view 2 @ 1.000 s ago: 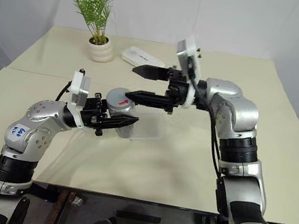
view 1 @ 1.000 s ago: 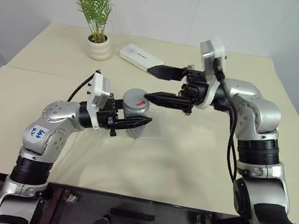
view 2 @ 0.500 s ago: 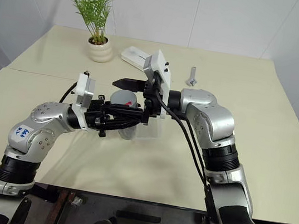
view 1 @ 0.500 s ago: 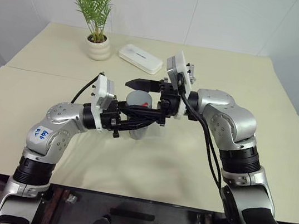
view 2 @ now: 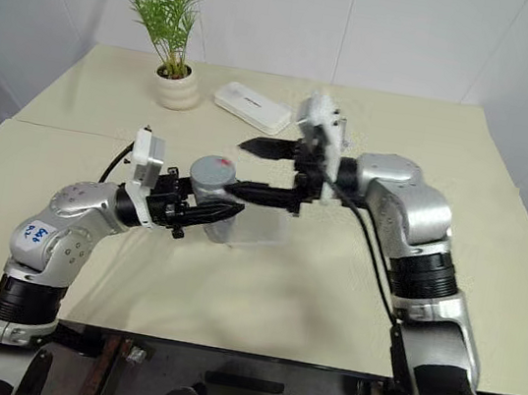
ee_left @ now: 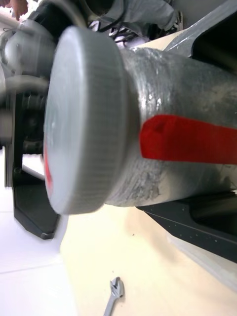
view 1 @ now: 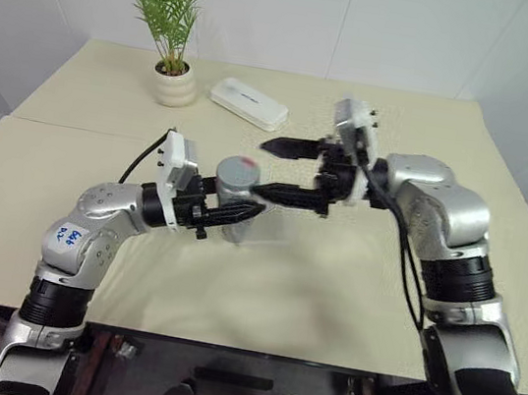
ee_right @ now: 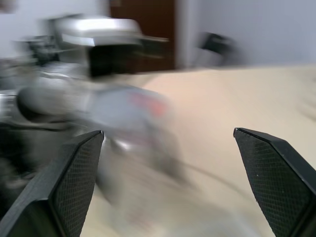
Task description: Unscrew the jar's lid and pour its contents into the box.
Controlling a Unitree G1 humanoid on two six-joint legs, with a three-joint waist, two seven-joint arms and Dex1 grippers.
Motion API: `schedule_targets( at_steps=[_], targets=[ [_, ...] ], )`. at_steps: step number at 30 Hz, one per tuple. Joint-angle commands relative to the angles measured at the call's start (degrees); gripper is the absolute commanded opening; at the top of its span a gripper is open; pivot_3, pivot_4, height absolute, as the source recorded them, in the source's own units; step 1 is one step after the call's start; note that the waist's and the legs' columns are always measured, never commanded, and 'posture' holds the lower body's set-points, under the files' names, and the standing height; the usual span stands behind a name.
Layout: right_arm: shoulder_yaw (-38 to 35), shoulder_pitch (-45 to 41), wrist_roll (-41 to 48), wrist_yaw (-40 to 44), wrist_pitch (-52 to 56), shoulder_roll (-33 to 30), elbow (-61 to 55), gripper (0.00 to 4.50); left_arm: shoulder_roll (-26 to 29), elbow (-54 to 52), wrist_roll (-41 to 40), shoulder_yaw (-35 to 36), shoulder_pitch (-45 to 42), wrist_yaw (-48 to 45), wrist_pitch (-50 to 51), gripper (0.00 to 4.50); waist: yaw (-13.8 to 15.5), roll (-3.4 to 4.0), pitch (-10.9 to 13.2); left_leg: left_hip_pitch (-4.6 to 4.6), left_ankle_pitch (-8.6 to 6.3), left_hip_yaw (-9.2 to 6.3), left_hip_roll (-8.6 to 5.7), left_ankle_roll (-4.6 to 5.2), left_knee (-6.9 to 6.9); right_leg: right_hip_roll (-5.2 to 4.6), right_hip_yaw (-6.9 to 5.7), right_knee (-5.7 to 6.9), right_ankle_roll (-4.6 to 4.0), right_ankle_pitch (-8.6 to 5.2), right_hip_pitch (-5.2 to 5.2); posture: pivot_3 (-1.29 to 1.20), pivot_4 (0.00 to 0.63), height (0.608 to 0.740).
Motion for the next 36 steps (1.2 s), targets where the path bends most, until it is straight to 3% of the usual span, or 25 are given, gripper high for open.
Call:
schedule_targets(
  at_steps=[1,11,22,36],
  targets=[
    [-2.96,0.26,0.68,0.53,-0.77,-1.27,-0.13,4.44,0.29,-2.58,-1.26,0.38,0.01,-0.66,-0.45,2.01,-0.11,0.00,0.00,0.00,0.00,0.00,0.01,0.00,-0.01,0.01,0.00,0.00,0.00,0.00,0.00,0.00,0.150,0.740],
    [-4.33,0.41,10.12,0.55,8.25,3.12,-11.05,4.44,0.06,-1.91,-0.89,0.05,-0.79,-0.81,-0.44,2.01,-0.48,0.02,0.01,0.04,0.00,0.06,0.05,0.00,-0.02,0.03,0.06,0.03,0.00,0.00,-0.02,0.00,0.150,0.740],
    [3.68,0.31,7.04,-5.32,10.14,8.89,-19.02,4.44,-0.41,-0.96,-0.62,-0.76,-1.71,-1.12,-0.75,2.01,-0.16,0.02,0.01,0.02,0.00,0.02,0.03,0.00,0.00,0.03,0.05,0.04,0.00,0.00,-0.02,0.00,0.150,0.740],
    [3.22,-0.57,4.62,-7.10,7.68,10.38,-15.11,4.44,-1.34,-0.98,-0.69,-0.74,-1.69,-0.60,-0.71,2.01,-0.23,0.02,0.01,0.02,0.00,0.02,0.03,0.00,0.00,0.04,0.05,0.06,0.00,0.00,-0.02,0.00,0.150,0.740]
  ],
)
